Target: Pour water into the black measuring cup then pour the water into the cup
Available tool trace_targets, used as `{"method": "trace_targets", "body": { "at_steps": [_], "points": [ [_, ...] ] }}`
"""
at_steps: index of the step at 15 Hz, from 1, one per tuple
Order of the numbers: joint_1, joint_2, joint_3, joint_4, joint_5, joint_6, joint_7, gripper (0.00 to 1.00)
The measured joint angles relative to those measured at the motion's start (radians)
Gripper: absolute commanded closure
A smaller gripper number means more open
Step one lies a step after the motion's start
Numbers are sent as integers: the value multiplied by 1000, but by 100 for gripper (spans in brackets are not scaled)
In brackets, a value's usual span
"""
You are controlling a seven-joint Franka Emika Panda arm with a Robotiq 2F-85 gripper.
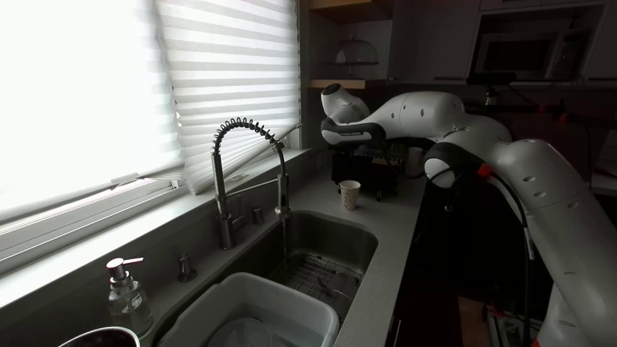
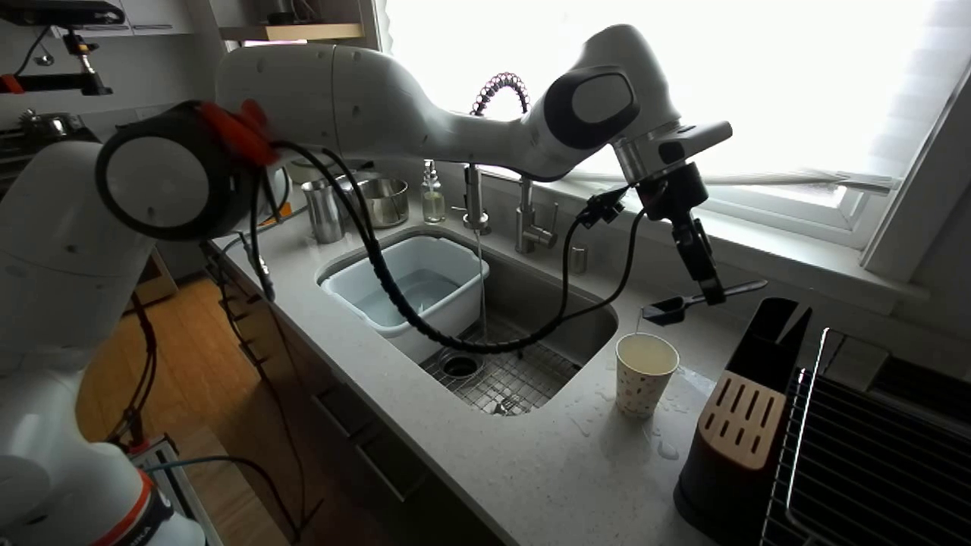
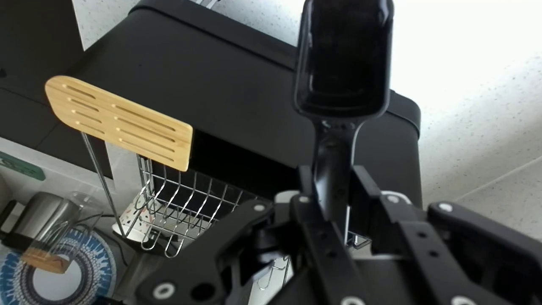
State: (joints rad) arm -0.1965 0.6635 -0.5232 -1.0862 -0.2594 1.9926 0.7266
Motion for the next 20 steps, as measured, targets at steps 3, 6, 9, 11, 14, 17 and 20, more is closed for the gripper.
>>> {"method": "trace_targets", "body": {
  "at_steps": [3, 6, 9, 11, 14, 17, 20],
  "points": [
    [12, -1, -13, -6, -23, 9, 1, 94],
    [22, -4, -28, -24, -45, 40, 1, 94],
    [32, -7, -40, -42, -64, 82, 4, 94],
    [42, -9, -50, -56, -80, 100, 18, 94],
    [65, -17, -66, -80, -102, 105, 45, 94],
    [90, -25, -84, -104, -126, 105, 76, 94],
    [115, -36, -104, -132, -159, 110, 101, 94]
  ]
}}
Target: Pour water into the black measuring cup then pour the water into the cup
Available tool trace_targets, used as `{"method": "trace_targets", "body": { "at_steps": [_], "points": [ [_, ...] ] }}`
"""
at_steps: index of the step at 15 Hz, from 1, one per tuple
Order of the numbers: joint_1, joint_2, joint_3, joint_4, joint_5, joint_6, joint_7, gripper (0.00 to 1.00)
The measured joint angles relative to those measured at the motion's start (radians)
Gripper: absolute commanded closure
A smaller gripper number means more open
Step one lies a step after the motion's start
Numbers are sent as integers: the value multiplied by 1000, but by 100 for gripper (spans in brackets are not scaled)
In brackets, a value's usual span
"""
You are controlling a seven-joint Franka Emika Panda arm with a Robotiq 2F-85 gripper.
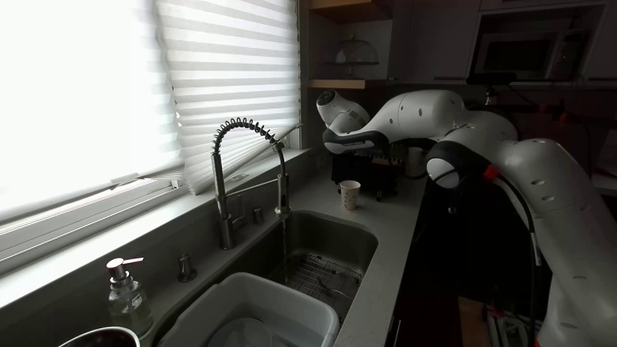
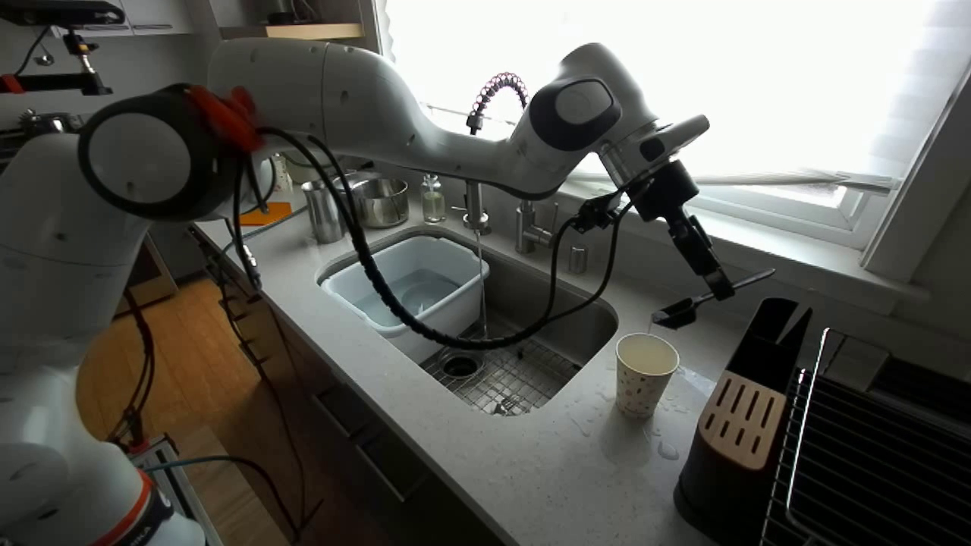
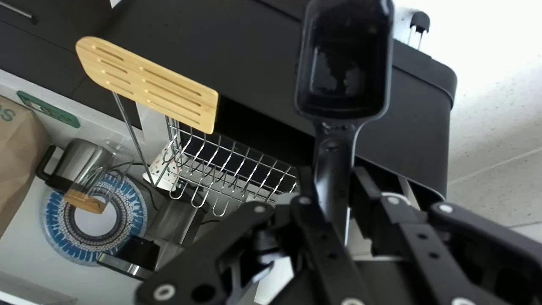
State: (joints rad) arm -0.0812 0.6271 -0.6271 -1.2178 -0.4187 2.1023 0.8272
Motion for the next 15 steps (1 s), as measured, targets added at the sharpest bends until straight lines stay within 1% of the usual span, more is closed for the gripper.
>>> {"method": "trace_targets", "body": {
  "at_steps": [5, 9, 15],
  "points": [
    [35, -20, -33, -58, -63, 71, 43, 94],
    [65, -39, -55, -105, -100, 101, 82, 94],
    [121, -75, -99, -178, -189, 152, 153, 94]
  ]
}}
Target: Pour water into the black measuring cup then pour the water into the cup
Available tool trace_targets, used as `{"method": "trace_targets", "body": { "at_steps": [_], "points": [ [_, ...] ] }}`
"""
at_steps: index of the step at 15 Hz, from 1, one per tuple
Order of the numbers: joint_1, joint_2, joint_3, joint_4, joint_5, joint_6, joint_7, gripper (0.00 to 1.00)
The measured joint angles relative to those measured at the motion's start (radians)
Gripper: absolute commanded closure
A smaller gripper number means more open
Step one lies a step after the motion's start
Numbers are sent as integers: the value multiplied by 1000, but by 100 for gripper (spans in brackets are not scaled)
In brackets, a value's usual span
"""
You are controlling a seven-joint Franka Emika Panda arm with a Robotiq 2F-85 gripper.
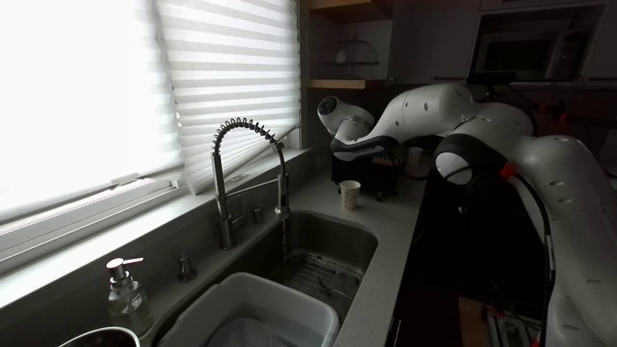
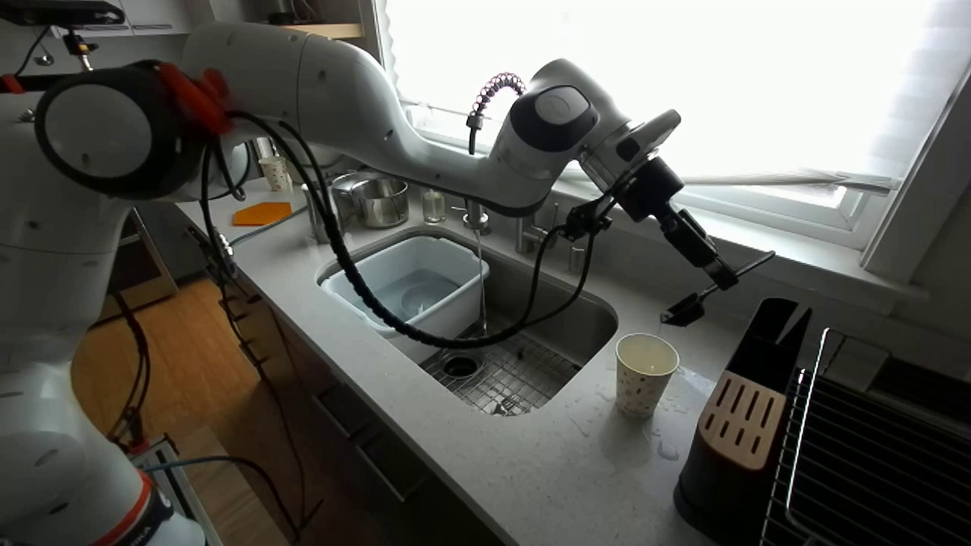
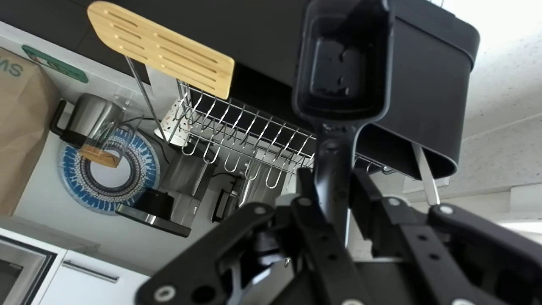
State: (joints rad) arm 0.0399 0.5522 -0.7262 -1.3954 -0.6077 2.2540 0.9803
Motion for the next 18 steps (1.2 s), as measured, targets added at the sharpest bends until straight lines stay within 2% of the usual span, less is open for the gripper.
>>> {"method": "trace_targets", "body": {
  "at_steps": [7, 13, 15, 18],
  "points": [
    [39, -27, -30, -46, -44, 4, 65, 94],
    [28, -28, -29, -46, 45, -64, 82, 94],
    [12, -29, -18, -40, 82, -98, 88, 94],
    [-59, -32, 39, -6, 125, -161, 124, 94]
  ]
}}
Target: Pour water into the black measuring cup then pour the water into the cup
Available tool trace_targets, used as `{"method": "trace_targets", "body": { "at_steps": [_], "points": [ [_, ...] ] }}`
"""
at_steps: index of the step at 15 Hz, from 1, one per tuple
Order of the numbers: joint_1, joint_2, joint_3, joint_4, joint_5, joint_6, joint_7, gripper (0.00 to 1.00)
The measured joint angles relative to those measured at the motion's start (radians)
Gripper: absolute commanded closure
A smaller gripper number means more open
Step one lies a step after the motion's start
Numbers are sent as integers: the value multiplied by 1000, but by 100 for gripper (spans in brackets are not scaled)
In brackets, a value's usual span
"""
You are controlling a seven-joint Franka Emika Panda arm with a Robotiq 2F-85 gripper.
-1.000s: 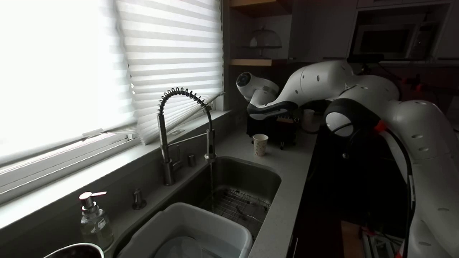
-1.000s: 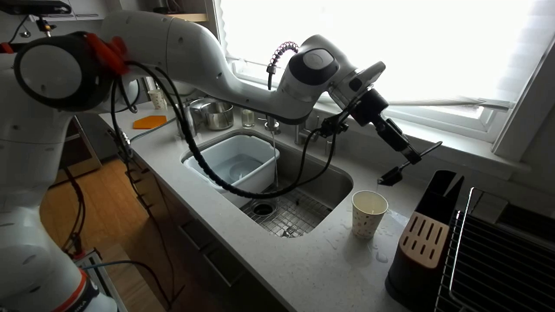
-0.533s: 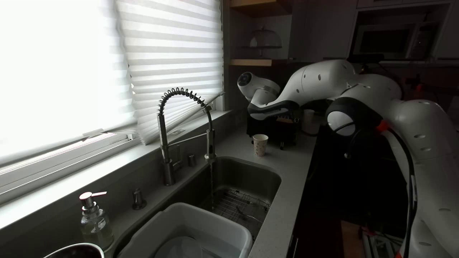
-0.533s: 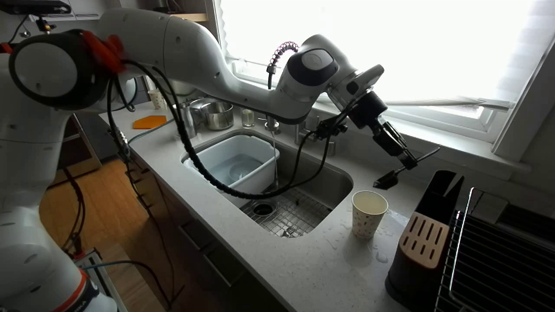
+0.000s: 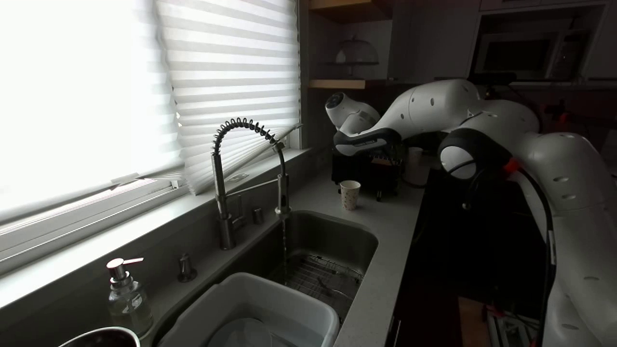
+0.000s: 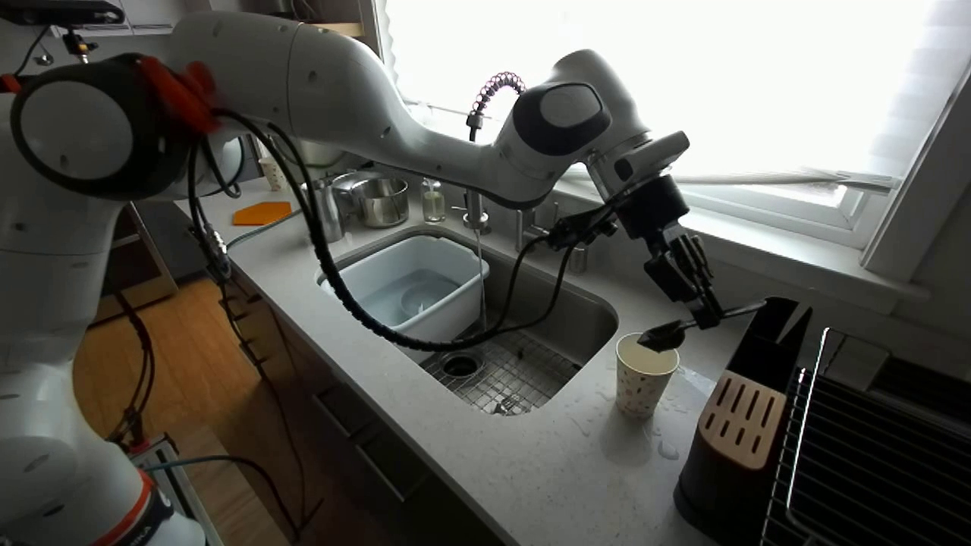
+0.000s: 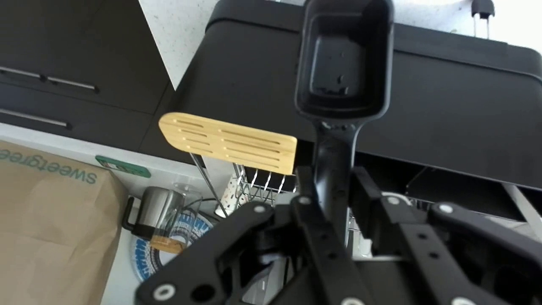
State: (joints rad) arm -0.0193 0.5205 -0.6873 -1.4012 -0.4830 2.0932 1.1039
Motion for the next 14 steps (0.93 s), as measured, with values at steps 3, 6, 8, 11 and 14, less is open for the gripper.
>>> {"method": "trace_targets", "body": {
  "at_steps": [3, 6, 8, 11, 14],
  "points": [
    [-88, 0, 64, 45, 78, -54, 21, 94],
    [-162, 0, 127, 90, 148, -135, 27, 94],
    [-195, 0, 163, 121, 177, -213, 30, 94],
    [-201, -3, 169, 149, 229, -281, 31, 94],
    [-201, -12, 171, 154, 261, -299, 30, 94]
  ]
}}
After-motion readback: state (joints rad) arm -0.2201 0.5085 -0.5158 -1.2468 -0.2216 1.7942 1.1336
